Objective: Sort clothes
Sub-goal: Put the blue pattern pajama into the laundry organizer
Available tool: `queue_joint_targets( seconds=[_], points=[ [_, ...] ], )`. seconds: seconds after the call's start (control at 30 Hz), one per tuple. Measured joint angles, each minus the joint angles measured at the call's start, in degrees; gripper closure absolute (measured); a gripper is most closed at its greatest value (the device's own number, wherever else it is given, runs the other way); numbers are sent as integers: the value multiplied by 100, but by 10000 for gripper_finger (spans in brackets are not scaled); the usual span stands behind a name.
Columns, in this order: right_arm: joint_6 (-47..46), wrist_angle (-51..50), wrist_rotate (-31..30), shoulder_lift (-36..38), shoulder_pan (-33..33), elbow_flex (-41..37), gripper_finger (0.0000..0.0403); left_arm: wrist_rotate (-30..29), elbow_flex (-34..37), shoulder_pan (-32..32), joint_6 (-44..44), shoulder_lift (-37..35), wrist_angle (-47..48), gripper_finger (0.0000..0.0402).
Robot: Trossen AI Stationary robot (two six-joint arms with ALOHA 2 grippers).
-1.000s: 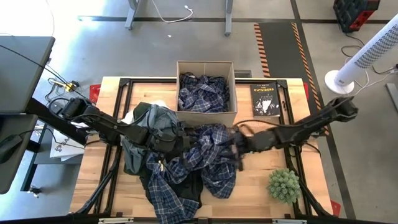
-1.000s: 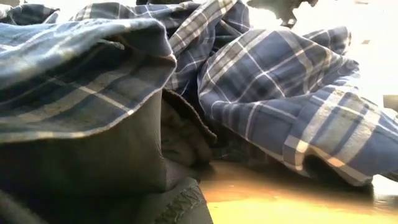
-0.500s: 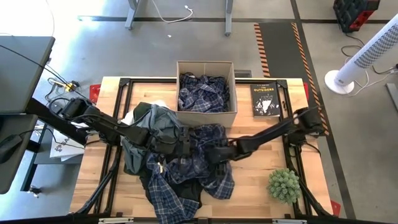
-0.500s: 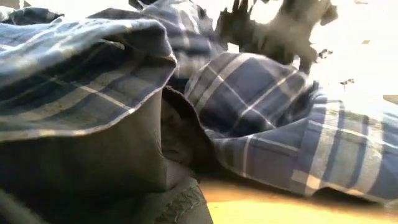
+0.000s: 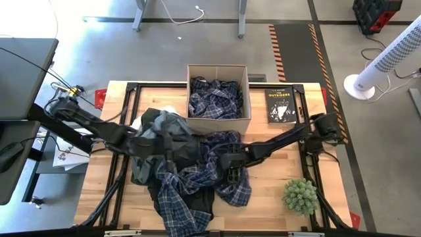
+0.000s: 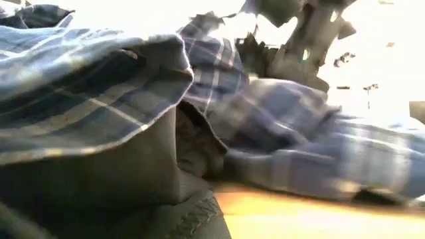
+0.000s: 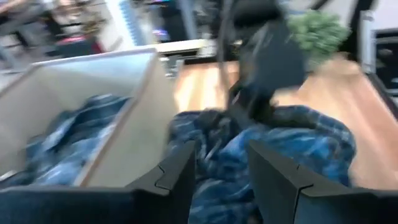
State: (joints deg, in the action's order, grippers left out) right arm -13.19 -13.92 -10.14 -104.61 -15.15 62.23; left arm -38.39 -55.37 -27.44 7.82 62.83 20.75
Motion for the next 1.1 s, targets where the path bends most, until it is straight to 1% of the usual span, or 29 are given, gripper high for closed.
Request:
queue_joint_targets(
  seconds=[0.1,0.2,0.3,0.37,0.4,0.47,0.53,0.57,0.63,0.7,0.73,0.8,0.87,0.93,1.0,1.1],
  points=[
    [14,385,-482,894,-165,153,393,-883,0,-403,432,-365,534,270],
    [181,940,-1262,1689,-326,171,391,-1602,-2,-745,830,-581,943,274],
    [908,1934,-2057,2447,-370,160,393,-2030,-2,-1005,1014,-656,1074,277],
    [1658,2936,-2522,2894,-316,167,393,-2169,-2,-1128,1053,-654,1077,277],
    [2080,3520,-2650,3062,-263,171,393,-2218,-2,-1174,1055,-643,1084,277],
    [2932,4808,-2644,3323,-80,171,393,-2265,-2,-1217,1060,-615,1082,277],
    [3648,6264,-2319,3518,206,171,393,-2263,2,-1241,1063,-598,1088,277],
    [3863,6940,-2108,3600,396,172,393,-2272,12,-1244,1067,-590,1069,277],
    [3921,8091,-1685,3678,882,190,393,-2302,25,-1244,1070,-578,1103,277],
    [3650,8596,-1461,3670,1478,273,393,-2330,25,-1241,1105,-545,1106,277],
    [3370,8501,-1435,3651,1797,357,393,-2359,26,-1239,1106,-538,1117,277],
    [2639,7831,-1331,3561,2381,593,393,-2398,26,-1237,1108,-513,1109,277],
    [1951,6989,-997,3347,2882,952,393,-2411,26,-1237,1111,-499,1119,277],
    [1532,6181,-569,3008,3258,1465,393,-2427,26,-1237,1113,-485,1112,278],
    [1306,5309,-179,2672,3529,2051,393,-2432,26,-1237,1127,-475,1117,278],
    [1450,3504,131,2175,3754,2889,393,-2439,26,-1237,1162,-443,1133,278]
  ],
)
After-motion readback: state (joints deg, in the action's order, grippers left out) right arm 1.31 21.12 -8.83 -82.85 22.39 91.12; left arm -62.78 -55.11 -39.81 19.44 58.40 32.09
